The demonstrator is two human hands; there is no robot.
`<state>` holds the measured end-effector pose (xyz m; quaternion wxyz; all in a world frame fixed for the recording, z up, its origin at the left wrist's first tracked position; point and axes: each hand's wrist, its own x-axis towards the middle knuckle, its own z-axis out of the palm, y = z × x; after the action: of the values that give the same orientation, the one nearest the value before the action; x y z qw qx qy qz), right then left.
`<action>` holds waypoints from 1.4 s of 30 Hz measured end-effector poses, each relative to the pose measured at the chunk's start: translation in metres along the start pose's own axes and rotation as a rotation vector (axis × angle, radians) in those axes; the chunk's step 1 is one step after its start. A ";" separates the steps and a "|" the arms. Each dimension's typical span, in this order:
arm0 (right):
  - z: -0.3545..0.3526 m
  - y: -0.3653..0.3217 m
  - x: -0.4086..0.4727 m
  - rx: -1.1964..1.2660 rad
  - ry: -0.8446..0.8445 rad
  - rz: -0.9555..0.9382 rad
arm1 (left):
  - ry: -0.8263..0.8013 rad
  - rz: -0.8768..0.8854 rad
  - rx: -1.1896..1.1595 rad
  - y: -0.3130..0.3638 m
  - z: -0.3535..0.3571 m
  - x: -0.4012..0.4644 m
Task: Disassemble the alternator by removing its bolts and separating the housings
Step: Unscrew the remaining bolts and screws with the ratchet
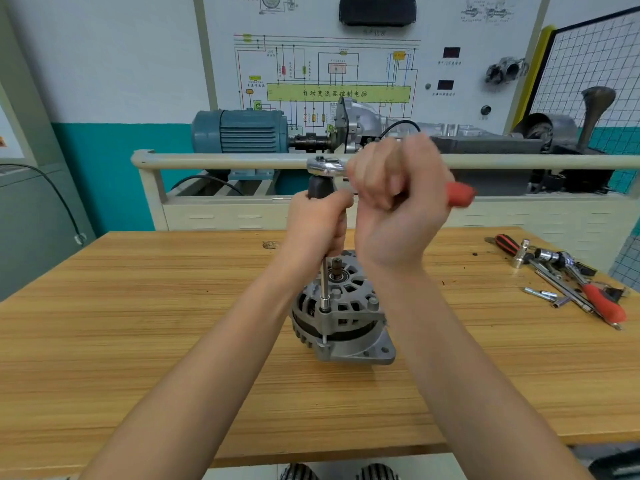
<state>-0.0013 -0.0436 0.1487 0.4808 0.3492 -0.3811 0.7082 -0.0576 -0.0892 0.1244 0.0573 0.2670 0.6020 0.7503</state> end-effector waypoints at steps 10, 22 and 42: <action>-0.008 -0.007 0.009 0.084 -0.067 0.050 | -0.159 0.059 0.025 0.001 -0.012 -0.002; -0.028 0.004 0.030 0.564 0.321 0.438 | -0.293 -0.017 -0.094 0.016 -0.011 0.006; -0.037 -0.002 0.033 0.565 0.245 0.421 | -0.397 -0.023 -0.103 0.012 -0.014 0.005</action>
<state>-0.0136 0.0028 0.1601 0.2516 0.2948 -0.1738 0.9053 -0.0654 -0.1032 0.1357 0.1973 0.3994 0.5426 0.7121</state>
